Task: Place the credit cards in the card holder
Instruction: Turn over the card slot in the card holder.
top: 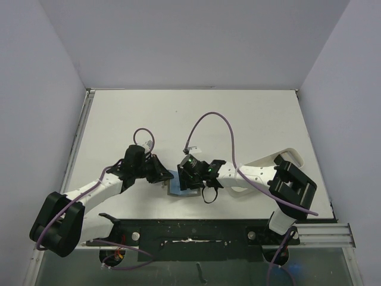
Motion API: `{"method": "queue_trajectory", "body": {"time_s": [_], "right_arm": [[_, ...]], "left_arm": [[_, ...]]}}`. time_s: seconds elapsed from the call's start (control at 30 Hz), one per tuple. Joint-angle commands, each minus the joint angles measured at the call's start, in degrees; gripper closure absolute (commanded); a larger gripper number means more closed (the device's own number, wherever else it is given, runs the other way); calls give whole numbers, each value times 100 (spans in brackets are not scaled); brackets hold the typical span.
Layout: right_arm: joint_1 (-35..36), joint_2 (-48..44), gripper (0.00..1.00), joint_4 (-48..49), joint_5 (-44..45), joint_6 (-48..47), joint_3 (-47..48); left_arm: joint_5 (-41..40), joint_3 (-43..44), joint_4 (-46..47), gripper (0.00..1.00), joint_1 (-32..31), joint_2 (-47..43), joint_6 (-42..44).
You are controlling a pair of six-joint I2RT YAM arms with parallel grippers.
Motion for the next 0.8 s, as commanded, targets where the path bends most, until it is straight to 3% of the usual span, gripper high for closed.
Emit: {"method": "queue_trajectory", "body": {"time_s": [0.0,0.17,0.43,0.57,0.77], "right_arm": [[-21,8,42,-686,763,116,239],[-2,-154,42,-1327,1342,197,443],[1,-511,46,-1370,1423,210,437],[50,-1011,49,-674,997,160,286],[39,-1461,54,544,232,5,-102]], "left_arm": [[310,40,262,100,-28,-155,-132],[-184,351,-608,100,-36,-214,203],[-473,1190,-1695,100,-48,-133,684],[-727,1463,-2109,100,-63,-3,911],[-596,1452,-1978,100,-81,83,798]]}}
